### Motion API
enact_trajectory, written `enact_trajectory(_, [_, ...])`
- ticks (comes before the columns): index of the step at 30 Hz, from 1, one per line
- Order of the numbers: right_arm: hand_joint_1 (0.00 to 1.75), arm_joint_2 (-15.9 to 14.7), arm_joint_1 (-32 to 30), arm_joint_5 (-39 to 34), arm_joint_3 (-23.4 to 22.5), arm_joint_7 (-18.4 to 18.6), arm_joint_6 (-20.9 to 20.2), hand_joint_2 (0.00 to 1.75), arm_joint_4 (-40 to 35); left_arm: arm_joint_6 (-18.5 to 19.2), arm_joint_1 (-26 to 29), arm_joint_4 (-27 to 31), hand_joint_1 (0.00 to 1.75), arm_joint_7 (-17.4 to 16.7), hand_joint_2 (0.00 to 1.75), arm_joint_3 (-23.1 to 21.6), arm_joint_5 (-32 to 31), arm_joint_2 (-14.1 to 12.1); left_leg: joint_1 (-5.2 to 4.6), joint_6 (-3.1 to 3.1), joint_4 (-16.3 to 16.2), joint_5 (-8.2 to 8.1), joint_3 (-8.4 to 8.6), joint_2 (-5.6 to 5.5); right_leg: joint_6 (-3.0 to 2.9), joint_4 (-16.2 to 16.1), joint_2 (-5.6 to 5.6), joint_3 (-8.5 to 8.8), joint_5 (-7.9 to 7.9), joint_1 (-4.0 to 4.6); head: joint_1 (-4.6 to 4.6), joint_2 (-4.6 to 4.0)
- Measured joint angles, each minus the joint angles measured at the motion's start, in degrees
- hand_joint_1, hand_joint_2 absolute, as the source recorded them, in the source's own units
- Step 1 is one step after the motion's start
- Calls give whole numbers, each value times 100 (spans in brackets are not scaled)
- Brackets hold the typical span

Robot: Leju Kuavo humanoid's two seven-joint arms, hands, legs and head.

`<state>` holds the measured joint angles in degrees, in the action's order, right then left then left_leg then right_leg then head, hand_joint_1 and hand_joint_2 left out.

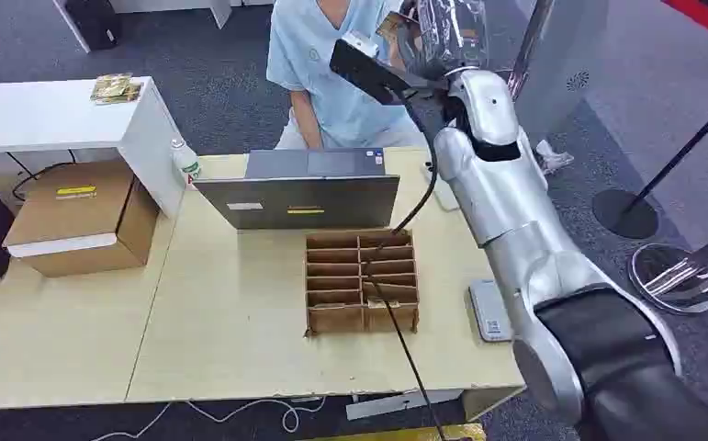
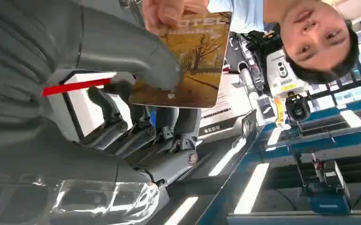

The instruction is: Pass the card to the sensor for recognition and then transmit it.

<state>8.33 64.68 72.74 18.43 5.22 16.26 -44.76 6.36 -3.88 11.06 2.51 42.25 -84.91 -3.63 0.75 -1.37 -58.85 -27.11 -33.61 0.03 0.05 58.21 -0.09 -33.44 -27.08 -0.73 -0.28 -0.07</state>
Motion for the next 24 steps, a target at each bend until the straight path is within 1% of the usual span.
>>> enact_trajectory(13, [175, 0, -2, 22, 0, -18, 26, 175, 0, -2, 0, 0, 0, 0, 175, 0, 0, 0, 0, 0, 0, 0, 1, 0, 0, 0, 0, 0, 0, 0, -2, 0])
enact_trajectory(20, [175, -2, -90, -192, -57, -203, 225, 175, -159, -9, 2, 0, 0, 0, 175, 0, 0, 0, 0, 0, 0, 0, 1, 1, 0, 0, 0, -1, 0, 0, -2, 0])
enact_trajectory(24, [175, -22, -194, -354, -129, -289, 232, 175, -413, -11, 3, 0, 0, 0, 175, 0, 0, 0, 0, 0, 0, 0, 0, 1, 0, 0, 1, -2, 0, 0, 0, 0])
